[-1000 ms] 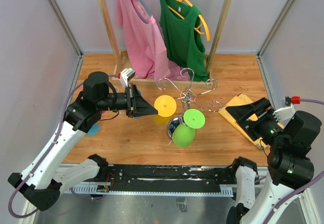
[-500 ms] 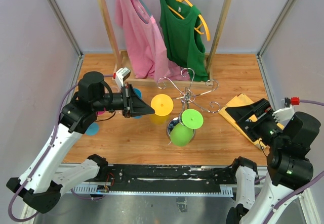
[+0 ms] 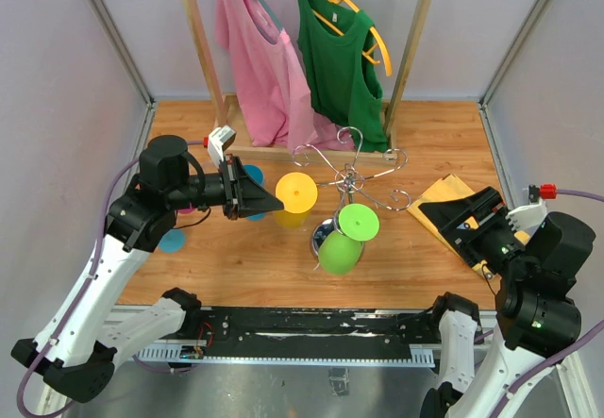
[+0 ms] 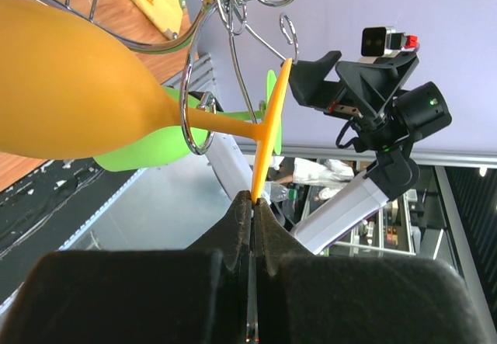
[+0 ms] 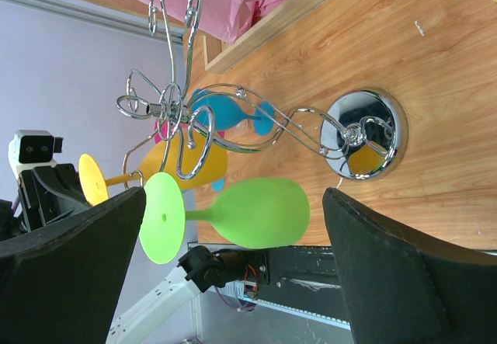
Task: Take the wine glass off the wine glass rack
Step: Pick up the wine glass from the wine rack, then place the wine glass at the center of the board.
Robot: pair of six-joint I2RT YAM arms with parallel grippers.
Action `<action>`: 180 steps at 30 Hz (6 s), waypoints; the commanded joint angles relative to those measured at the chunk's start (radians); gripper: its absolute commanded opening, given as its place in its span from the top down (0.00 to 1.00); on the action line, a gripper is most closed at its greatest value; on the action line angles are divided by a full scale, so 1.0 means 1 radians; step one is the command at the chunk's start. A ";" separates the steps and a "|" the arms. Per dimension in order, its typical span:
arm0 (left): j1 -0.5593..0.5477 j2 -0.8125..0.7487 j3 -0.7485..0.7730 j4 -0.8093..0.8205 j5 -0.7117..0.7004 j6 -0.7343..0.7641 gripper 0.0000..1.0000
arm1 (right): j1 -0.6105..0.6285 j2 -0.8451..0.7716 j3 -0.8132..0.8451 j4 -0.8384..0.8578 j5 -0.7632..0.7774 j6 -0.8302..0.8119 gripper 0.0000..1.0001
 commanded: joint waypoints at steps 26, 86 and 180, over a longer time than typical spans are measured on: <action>-0.008 0.121 0.012 0.095 0.176 0.012 1.00 | 0.009 -0.011 -0.050 0.039 -0.019 0.005 0.01; 0.064 -0.023 -0.071 -0.044 0.220 0.153 1.00 | 0.008 0.001 -0.055 0.022 -0.017 -0.026 0.01; 0.503 0.220 0.253 0.391 0.371 0.029 1.00 | 1.167 1.099 0.699 0.973 0.272 0.185 0.23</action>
